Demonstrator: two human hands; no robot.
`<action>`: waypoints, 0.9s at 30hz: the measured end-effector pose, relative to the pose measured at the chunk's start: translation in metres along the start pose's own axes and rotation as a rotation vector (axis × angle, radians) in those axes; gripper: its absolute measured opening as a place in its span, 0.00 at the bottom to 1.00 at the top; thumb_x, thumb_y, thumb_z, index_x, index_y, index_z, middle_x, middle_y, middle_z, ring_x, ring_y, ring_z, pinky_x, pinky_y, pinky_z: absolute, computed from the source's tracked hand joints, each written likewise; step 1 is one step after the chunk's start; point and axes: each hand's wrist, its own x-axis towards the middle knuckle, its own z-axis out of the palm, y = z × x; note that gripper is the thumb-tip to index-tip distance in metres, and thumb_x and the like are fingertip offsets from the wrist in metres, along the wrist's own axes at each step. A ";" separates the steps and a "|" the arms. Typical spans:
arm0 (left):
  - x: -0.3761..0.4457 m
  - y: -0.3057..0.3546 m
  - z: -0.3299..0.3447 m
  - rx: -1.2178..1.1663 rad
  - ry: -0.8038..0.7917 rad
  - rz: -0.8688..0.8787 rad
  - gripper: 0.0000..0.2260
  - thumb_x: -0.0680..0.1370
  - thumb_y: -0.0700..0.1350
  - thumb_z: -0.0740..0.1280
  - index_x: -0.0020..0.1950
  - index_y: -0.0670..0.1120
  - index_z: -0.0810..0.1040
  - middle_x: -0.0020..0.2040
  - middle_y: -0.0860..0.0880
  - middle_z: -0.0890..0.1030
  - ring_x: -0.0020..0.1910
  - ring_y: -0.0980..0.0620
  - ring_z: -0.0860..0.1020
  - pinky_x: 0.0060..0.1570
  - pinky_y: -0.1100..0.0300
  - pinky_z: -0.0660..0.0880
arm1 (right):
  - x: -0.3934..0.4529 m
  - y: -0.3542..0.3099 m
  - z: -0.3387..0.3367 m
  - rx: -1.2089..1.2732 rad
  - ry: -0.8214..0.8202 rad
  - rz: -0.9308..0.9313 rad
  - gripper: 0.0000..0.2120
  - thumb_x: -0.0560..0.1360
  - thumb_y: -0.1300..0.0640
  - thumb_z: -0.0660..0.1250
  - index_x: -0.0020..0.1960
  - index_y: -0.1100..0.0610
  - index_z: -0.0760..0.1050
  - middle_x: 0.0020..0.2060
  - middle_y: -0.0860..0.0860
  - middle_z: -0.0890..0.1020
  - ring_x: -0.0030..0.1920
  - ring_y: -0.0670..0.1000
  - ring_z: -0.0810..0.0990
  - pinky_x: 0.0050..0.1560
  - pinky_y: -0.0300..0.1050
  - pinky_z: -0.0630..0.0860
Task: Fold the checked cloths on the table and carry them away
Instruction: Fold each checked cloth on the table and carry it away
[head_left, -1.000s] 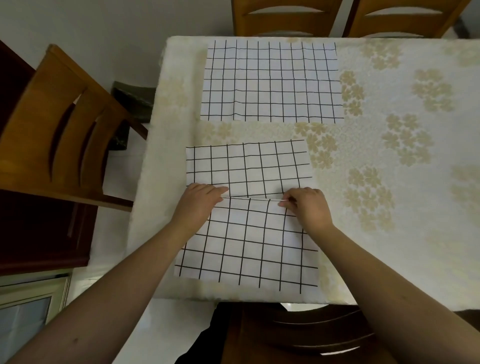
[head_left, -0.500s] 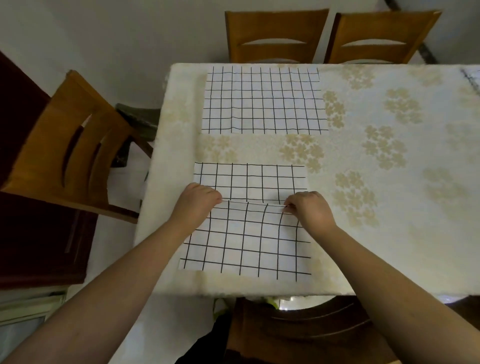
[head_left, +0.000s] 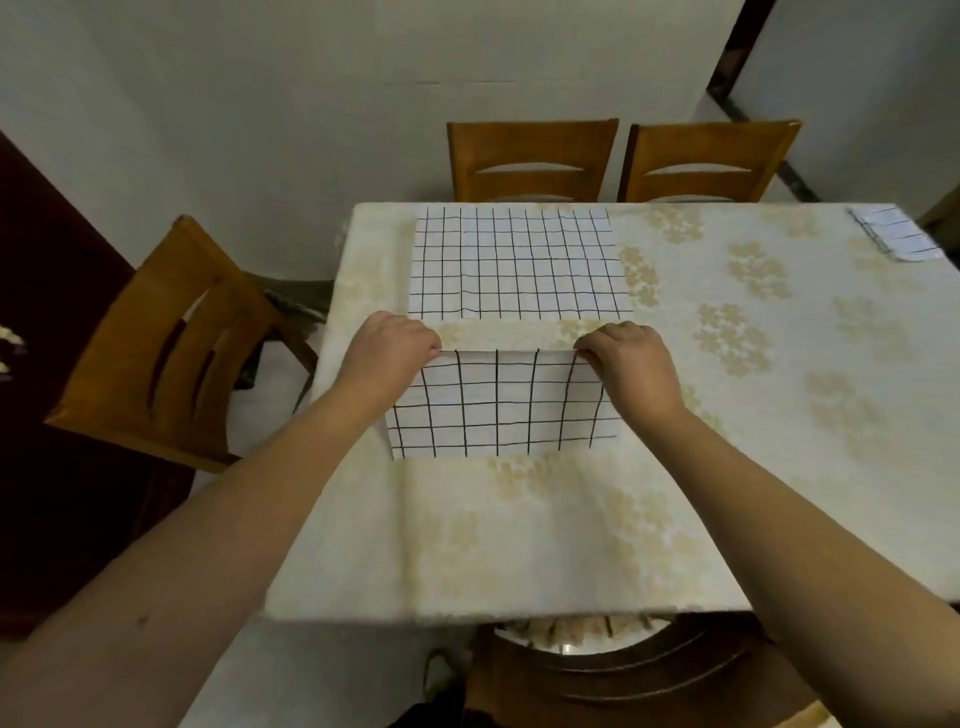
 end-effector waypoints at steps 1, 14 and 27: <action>0.004 -0.001 -0.008 0.015 0.046 -0.005 0.05 0.77 0.47 0.70 0.41 0.49 0.82 0.37 0.52 0.82 0.39 0.48 0.79 0.46 0.55 0.69 | 0.004 0.000 -0.005 -0.002 0.044 -0.007 0.03 0.70 0.63 0.74 0.43 0.57 0.82 0.35 0.53 0.83 0.36 0.58 0.80 0.40 0.48 0.72; -0.092 0.018 0.056 -0.089 0.108 0.029 0.16 0.63 0.30 0.72 0.46 0.45 0.80 0.33 0.47 0.78 0.33 0.46 0.77 0.39 0.55 0.76 | -0.095 -0.018 0.023 0.126 -0.015 0.009 0.10 0.65 0.70 0.73 0.42 0.57 0.80 0.39 0.51 0.84 0.40 0.55 0.81 0.45 0.46 0.72; -0.188 0.042 0.108 -0.085 -0.442 -0.093 0.17 0.52 0.36 0.78 0.35 0.48 0.78 0.31 0.51 0.77 0.30 0.49 0.76 0.33 0.58 0.73 | -0.203 -0.034 0.083 0.085 -0.459 0.126 0.17 0.61 0.64 0.77 0.49 0.54 0.82 0.43 0.49 0.84 0.43 0.53 0.82 0.45 0.46 0.79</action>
